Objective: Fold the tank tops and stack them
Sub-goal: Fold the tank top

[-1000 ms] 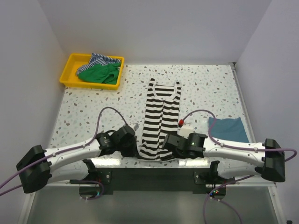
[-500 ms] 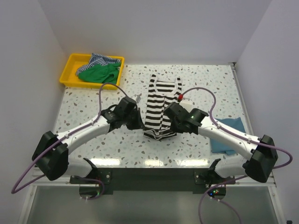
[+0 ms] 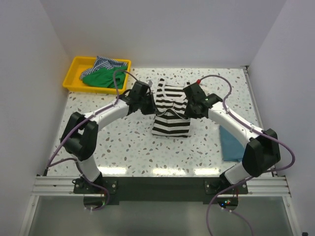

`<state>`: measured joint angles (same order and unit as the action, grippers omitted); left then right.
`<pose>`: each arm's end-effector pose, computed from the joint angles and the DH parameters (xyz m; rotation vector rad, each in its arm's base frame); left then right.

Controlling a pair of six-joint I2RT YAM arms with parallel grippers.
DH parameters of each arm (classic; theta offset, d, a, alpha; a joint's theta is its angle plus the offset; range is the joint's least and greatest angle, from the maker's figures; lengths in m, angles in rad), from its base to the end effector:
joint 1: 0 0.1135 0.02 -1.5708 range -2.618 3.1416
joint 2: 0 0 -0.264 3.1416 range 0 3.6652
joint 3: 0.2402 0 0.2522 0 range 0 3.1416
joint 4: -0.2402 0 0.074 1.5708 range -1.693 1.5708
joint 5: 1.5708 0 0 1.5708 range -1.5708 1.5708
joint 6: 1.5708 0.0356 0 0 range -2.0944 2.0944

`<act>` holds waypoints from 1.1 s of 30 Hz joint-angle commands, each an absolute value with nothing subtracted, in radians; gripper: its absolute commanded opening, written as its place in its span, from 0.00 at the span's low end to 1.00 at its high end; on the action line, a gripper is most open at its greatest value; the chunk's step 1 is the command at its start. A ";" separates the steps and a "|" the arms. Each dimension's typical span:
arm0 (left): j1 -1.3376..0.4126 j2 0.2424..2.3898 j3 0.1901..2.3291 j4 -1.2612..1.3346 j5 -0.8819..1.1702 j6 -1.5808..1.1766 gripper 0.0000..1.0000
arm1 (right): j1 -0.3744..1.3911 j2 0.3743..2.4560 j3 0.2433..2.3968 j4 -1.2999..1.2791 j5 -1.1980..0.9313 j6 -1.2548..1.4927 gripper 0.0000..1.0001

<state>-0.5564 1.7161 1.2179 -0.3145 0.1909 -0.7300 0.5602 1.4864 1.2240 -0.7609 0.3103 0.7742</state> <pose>0.3166 -0.2048 0.2313 -0.1231 2.5277 -0.7979 0.2650 0.1534 0.2788 0.3796 2.4963 0.1284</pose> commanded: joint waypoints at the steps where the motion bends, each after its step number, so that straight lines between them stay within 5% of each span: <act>1: -0.522 1.790 1.334 -0.239 0.213 -0.707 0.00 | 0.510 1.560 1.308 -0.677 0.247 0.696 0.04; 22: -0.394 2.167 1.681 -0.137 0.325 -0.730 0.01 | 0.322 1.868 1.508 -0.528 0.103 0.643 0.03; 24: -0.388 2.189 1.689 -0.097 0.334 -0.736 0.07 | 0.310 1.911 1.528 -0.514 0.089 0.647 0.07; 25: -0.385 2.197 1.697 -0.097 0.337 -0.739 0.19 | 0.296 1.925 1.532 -0.505 0.078 0.647 0.11; 31: -0.368 2.174 1.684 -0.015 0.342 -0.727 0.57 | 0.265 1.962 1.585 -0.492 0.067 0.641 0.51; 33: -0.365 2.135 1.671 0.011 0.313 -0.713 0.58 | 0.267 1.944 1.583 -0.511 0.090 0.641 0.55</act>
<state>-0.3790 2.2047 1.6531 -0.0917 0.3187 -0.7380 0.2676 1.9789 1.5257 -0.5232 0.0864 0.6510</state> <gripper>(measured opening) 0.576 0.540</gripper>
